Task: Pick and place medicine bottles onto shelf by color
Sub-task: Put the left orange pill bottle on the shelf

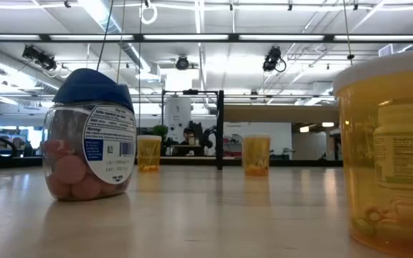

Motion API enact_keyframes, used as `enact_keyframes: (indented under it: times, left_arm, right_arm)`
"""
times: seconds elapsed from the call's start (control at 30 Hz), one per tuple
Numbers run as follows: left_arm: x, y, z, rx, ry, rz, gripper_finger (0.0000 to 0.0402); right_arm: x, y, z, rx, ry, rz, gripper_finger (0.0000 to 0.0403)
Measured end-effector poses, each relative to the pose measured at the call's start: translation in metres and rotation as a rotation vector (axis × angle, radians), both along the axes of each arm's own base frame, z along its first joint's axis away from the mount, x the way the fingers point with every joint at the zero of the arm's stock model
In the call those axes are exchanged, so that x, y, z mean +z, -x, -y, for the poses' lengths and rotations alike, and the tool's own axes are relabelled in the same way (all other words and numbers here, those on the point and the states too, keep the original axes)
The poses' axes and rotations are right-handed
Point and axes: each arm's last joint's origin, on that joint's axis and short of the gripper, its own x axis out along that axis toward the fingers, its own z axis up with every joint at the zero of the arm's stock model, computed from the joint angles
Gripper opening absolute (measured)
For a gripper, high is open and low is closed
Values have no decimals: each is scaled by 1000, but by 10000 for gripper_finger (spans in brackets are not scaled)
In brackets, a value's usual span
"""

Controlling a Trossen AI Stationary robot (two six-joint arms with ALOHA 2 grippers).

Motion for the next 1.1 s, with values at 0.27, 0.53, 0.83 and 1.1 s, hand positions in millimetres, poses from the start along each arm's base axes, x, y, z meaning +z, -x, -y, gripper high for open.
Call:
enact_keyframes:
  times: [0.27,0.53,0.83,1.1]
  left_arm:
    - [21,-16,-1,-10,140,207,44]
    - [30,-63,-3,-81,419,239,33]
    - [44,-82,-6,-76,476,232,35]
    - [61,-87,-20,83,409,289,41]
  right_arm:
    - [0,0,0,0,0,0,28]
    - [1,2,0,28,-10,14,28]
    - [6,-9,-1,-24,50,-100,28]
    - [-21,-108,12,-297,-315,-539,28]
